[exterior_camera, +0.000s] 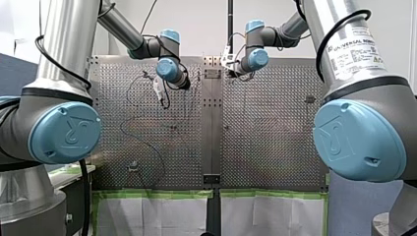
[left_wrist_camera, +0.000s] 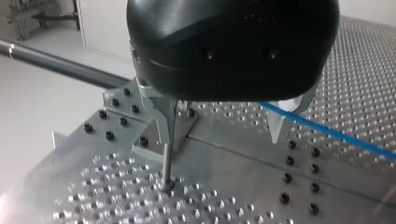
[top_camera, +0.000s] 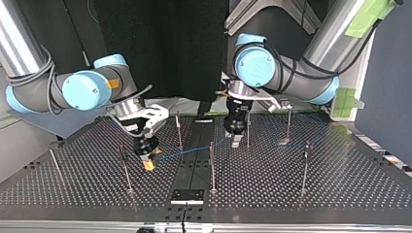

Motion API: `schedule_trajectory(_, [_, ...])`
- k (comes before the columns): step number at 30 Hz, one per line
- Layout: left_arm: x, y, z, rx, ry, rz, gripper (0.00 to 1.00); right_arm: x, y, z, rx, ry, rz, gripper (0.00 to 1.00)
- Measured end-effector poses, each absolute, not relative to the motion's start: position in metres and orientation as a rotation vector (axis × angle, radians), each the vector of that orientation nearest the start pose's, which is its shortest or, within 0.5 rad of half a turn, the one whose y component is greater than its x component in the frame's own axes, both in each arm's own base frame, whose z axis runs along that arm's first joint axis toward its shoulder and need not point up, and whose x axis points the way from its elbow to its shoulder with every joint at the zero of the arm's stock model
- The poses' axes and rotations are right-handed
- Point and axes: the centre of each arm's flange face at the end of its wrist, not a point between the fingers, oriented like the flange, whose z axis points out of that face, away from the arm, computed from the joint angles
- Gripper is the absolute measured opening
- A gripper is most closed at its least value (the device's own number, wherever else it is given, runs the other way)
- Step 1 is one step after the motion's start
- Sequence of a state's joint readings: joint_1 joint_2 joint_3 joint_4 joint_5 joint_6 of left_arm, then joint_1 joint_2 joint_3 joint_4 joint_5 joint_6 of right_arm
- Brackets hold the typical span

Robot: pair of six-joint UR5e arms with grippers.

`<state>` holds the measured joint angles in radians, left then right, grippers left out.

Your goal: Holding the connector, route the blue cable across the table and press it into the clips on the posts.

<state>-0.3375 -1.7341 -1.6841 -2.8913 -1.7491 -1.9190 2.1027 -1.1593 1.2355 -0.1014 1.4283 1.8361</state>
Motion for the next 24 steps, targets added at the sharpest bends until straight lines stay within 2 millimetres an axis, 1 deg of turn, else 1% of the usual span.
schedule_trajectory(5, [0.454, -0.29, 0.381, -0.136, 1.592, -0.407, 1.0, 0.461, -0.497, 0.425, -2.155, 1.412, -2.507, 0.0])
schedule_trajectory(12, [0.431, -0.295, 0.405, -0.104, 1.557, -0.436, 1.0, 0.46, -0.498, 0.425, -2.155, 1.415, -2.509, 0.0])
schedule_trajectory(14, [0.425, -0.298, 0.409, -0.088, 1.557, -0.434, 1.0, 0.46, -0.498, 0.425, -2.156, 1.414, -2.509, 0.0])
schedule_trajectory(18, [0.412, -0.309, 0.416, -0.05, 1.546, -0.429, 1.0, 0.46, -0.498, 0.425, -2.157, 1.413, -2.507, 0.0])
schedule_trajectory(24, [0.401, -0.327, 0.427, -0.046, 1.497, -0.441, 1.0, 0.46, -0.498, 0.425, -2.159, 1.414, -2.503, 0.0])
